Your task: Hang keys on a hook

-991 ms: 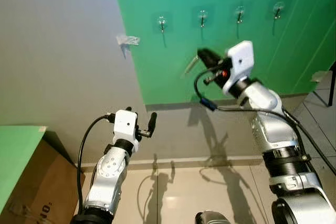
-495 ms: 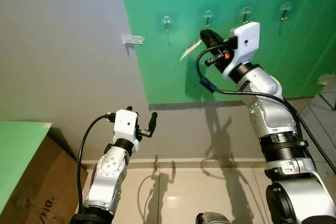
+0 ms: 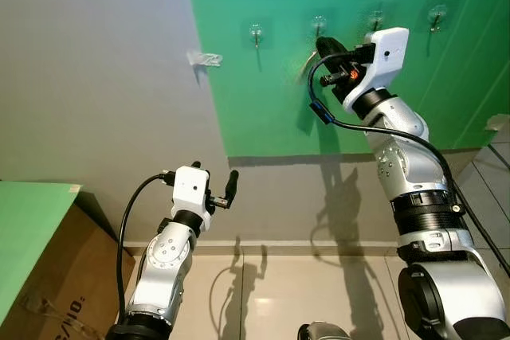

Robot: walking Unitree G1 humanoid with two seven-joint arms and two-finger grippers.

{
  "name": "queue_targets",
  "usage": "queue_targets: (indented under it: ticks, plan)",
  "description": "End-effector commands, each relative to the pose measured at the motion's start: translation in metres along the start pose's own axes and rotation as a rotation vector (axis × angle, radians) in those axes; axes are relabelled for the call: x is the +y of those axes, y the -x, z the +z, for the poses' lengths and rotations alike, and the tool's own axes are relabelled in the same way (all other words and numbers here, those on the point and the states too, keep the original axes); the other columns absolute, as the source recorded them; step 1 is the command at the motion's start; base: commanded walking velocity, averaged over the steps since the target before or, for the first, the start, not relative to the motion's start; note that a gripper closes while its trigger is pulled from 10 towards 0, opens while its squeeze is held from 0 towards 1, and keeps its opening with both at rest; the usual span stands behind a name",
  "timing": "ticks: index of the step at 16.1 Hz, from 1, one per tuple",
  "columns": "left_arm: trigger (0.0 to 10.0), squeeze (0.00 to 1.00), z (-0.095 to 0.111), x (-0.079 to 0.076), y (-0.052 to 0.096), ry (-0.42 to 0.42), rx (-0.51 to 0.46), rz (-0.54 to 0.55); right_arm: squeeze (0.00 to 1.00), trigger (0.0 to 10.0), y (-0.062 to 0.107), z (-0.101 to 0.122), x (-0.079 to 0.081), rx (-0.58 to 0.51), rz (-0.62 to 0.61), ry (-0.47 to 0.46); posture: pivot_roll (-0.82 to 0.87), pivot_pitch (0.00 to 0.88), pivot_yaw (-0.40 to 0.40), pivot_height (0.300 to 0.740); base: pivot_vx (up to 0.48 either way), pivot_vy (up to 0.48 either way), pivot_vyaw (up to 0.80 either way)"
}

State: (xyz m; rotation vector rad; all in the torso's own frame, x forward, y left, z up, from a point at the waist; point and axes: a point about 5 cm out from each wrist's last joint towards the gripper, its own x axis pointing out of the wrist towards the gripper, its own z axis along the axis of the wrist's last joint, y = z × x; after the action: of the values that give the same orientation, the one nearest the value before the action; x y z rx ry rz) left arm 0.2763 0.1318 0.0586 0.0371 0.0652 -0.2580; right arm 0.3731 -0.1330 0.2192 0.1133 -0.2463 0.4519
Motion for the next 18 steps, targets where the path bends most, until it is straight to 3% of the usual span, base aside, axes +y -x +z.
queue_targets:
  ticks: [1,12,18]
  plan:
    - [10.0,0.0,-0.002,0.0014,0.0017,-0.009,0.01,0.001,0.0,0.0,-0.0047,0.0057,0.0006,-0.016,-0.001,-0.026,-0.2,0.0,0.088,0.74,0.0,0.0,0.0]
    - [10.0,0.0,-0.0027,0.0017,0.0033,-0.007,0.012,0.011,0.0,0.0,-0.008,0.0004,-0.0056,-0.005,-0.043,-0.156,-0.19,0.0,0.083,0.74,0.0,0.0,0.0]
    - [10.0,0.0,-0.0031,0.001,0.0033,-0.005,0.013,0.011,0.0,0.0,-0.0099,0.0032,-0.0061,-0.018,-0.037,-0.147,-0.19,0.0,0.081,0.74,0.0,0.0,0.0]
